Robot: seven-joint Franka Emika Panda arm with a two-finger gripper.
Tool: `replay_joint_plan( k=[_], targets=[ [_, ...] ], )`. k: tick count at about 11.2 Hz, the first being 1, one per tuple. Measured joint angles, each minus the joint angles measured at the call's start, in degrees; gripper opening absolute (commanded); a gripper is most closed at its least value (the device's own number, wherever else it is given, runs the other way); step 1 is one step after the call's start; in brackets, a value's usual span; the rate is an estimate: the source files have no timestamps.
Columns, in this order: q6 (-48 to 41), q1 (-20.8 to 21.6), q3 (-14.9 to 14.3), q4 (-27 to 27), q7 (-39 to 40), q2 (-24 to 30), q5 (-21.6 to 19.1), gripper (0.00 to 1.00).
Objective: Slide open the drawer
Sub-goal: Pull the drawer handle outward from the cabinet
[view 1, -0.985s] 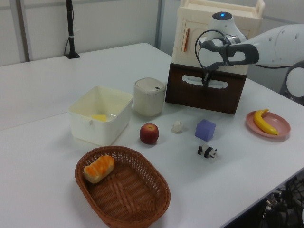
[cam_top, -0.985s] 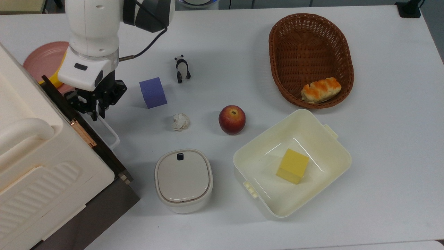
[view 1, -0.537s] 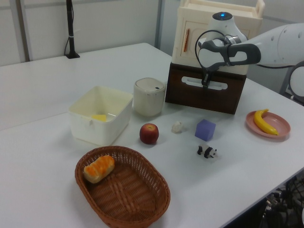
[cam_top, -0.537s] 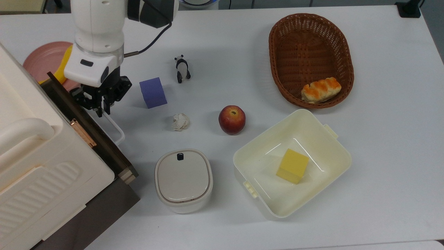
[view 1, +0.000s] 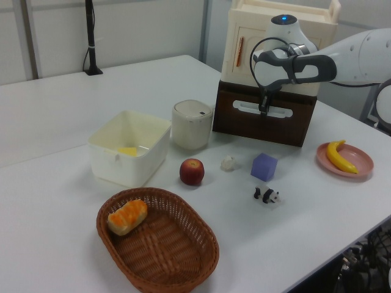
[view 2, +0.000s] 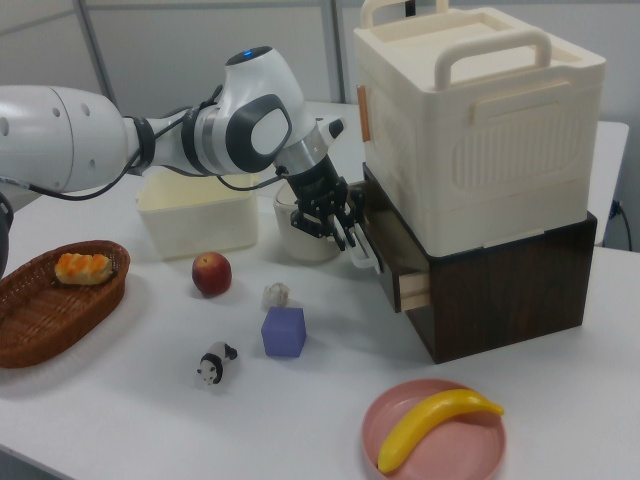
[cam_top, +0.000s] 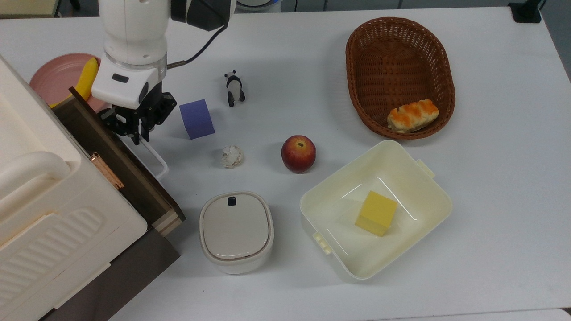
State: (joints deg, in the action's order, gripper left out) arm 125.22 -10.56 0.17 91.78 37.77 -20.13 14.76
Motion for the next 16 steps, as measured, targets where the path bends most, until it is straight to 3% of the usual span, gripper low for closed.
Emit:
replay_joint_plan(
  k=[16],
  targets=[
    [-4.2, 2.8, 0.0, 4.0, 0.0, 3.3, 0.1, 0.00]
  ],
)
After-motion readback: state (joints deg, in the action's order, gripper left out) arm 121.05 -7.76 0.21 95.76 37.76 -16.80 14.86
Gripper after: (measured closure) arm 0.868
